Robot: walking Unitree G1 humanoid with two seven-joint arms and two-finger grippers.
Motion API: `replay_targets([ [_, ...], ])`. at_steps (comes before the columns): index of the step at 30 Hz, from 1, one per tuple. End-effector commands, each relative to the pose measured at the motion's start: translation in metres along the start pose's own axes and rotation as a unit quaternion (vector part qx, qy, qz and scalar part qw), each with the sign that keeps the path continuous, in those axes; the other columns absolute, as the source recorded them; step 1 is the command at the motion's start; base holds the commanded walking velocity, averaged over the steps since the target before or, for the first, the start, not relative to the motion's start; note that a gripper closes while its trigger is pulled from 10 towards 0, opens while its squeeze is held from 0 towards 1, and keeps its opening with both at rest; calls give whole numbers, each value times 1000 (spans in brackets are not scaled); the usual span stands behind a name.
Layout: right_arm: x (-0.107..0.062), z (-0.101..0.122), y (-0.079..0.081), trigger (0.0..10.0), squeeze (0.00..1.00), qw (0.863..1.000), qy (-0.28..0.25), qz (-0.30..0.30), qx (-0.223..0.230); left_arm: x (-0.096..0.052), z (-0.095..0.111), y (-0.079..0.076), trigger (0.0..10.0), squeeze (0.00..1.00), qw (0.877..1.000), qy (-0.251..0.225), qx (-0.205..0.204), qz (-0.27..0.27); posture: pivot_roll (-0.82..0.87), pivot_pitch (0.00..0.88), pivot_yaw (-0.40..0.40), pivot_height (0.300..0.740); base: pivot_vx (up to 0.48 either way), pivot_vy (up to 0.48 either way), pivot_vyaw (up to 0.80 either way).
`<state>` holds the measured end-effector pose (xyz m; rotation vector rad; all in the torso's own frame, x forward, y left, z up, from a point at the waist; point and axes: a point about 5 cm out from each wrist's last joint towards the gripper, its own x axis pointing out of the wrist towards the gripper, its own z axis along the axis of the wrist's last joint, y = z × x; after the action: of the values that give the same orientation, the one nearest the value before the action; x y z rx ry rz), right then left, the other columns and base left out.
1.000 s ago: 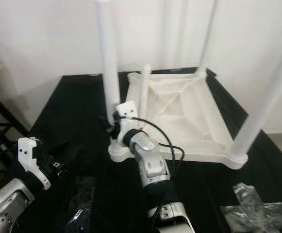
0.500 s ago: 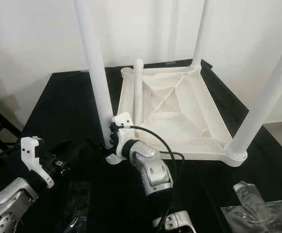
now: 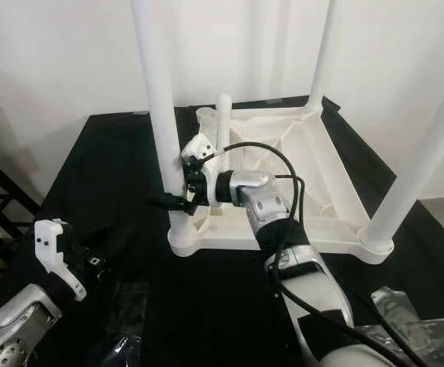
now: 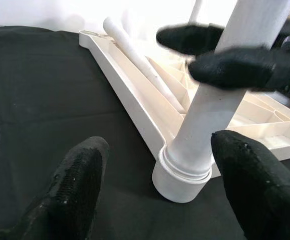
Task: Building children table
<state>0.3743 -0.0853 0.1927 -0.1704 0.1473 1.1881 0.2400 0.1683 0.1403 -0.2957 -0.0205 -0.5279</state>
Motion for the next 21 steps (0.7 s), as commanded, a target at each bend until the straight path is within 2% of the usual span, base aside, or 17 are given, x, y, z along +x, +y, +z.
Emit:
replay_targets([
  [1,0,1,-1,10000,0,1000,3,1,-3,-1,1,1,10000,0,1000,-3,1,4,-7,25,57,740,0,0,0],
  [7,0,1,-5,9922,0,1000,6,-4,9,-2,1,1,10000,0,1000,-3,1,5,0,29,55,740,0,0,0],
  [8,0,2,-6,0,0,1000,0,-4,14,-2,1,1,10000,0,1000,-3,2,6,1,31,55,740,0,0,0],
  [16,1,3,-9,0,0,1000,-11,-7,20,-2,1,1,10000,0,1000,-3,2,7,-7,32,60,740,0,0,0],
  [19,2,-6,-8,0,0,998,-22,-42,43,-2,1,1,10000,0,1000,-3,2,6,-9,35,52,740,0,0,0],
  [20,8,-14,-7,0,0,990,-32,-115,74,-3,1,2,10000,0,1000,-3,3,7,-13,39,37,740,0,0,0],
  [21,19,-39,11,0,0,960,-45,-232,150,-3,3,3,10000,0,1000,-4,3,8,-17,44,32,740,0,0,0],
])
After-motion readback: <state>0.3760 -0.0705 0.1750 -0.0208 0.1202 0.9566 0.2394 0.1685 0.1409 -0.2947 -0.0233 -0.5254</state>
